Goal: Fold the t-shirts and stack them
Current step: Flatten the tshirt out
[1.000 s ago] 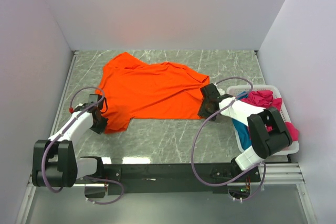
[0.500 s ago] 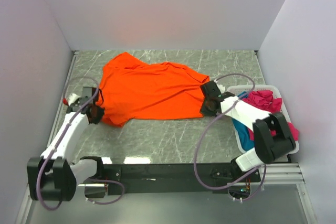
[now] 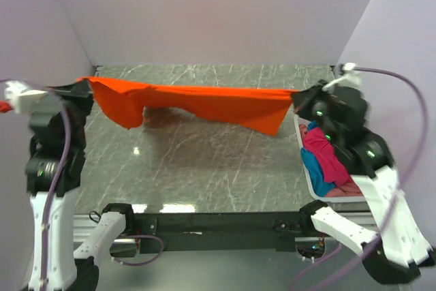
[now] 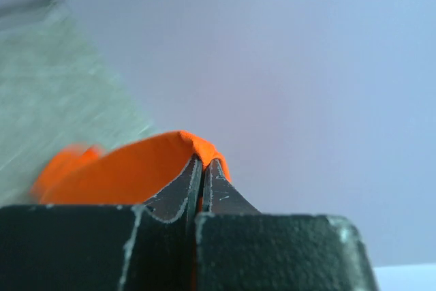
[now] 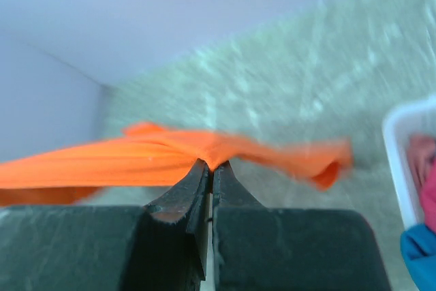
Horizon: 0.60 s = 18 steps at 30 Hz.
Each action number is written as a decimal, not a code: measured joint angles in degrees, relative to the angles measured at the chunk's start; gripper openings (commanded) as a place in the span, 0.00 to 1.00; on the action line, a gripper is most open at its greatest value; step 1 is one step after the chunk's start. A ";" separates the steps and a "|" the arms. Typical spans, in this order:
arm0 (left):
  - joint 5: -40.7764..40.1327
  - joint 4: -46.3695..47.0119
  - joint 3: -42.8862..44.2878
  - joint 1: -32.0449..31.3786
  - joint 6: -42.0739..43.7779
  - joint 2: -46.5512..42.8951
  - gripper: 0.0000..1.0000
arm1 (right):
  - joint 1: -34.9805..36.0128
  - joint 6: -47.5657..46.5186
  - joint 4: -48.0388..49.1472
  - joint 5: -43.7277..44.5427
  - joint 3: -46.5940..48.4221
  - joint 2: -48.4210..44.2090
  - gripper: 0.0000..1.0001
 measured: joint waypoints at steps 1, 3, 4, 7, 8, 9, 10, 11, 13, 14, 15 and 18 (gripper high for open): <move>-0.02 1.38 1.09 -0.04 1.07 -1.46 0.01 | 0.02 -0.37 -0.33 -0.50 1.90 -1.68 0.00; 0.07 3.63 3.04 -0.09 3.69 -4.28 0.01 | 0.04 -0.96 -1.03 -1.73 5.09 -4.83 0.00; 0.31 4.35 4.52 -0.11 5.11 -5.57 0.01 | 0.07 -1.25 -1.66 -2.36 6.75 -6.08 0.00; 2.43 6.21 11.67 -0.11 9.99 -7.23 0.01 | 0.15 -1.88 -3.19 -4.90 11.02 -10.10 0.00; 3.65 7.13 14.32 -0.11 11.61 -7.23 0.01 | 0.15 -2.08 -3.65 -5.99 12.55 -11.61 0.00; 4.81 8.07 16.35 -0.11 12.85 -7.23 0.01 | 0.15 -2.12 -3.96 -6.78 13.46 -12.57 0.00; 6.01 8.66 18.23 -0.11 14.12 -7.21 0.01 | 0.15 -2.32 -4.33 -7.67 14.43 -13.66 0.00; 7.32 9.31 20.11 -0.11 15.41 -7.04 0.01 | 0.15 -2.49 -4.55 -8.55 15.08 -14.60 0.00; 9.70 10.12 23.34 -0.11 17.59 -6.58 0.01 | 0.15 -2.73 -4.98 -9.94 15.78 -15.80 0.00; 10.95 10.49 24.65 -0.11 18.56 -6.05 0.01 | 0.15 -2.86 -5.14 -10.45 15.82 -16.13 0.00; 12.04 11.02 25.53 -0.09 19.28 -5.49 0.01 | 0.15 -2.93 -5.38 -10.73 15.76 -16.17 0.00; 14.08 12.17 26.60 -0.09 20.87 -2.58 0.01 | 0.15 -2.97 -6.03 -10.16 14.58 -15.43 0.00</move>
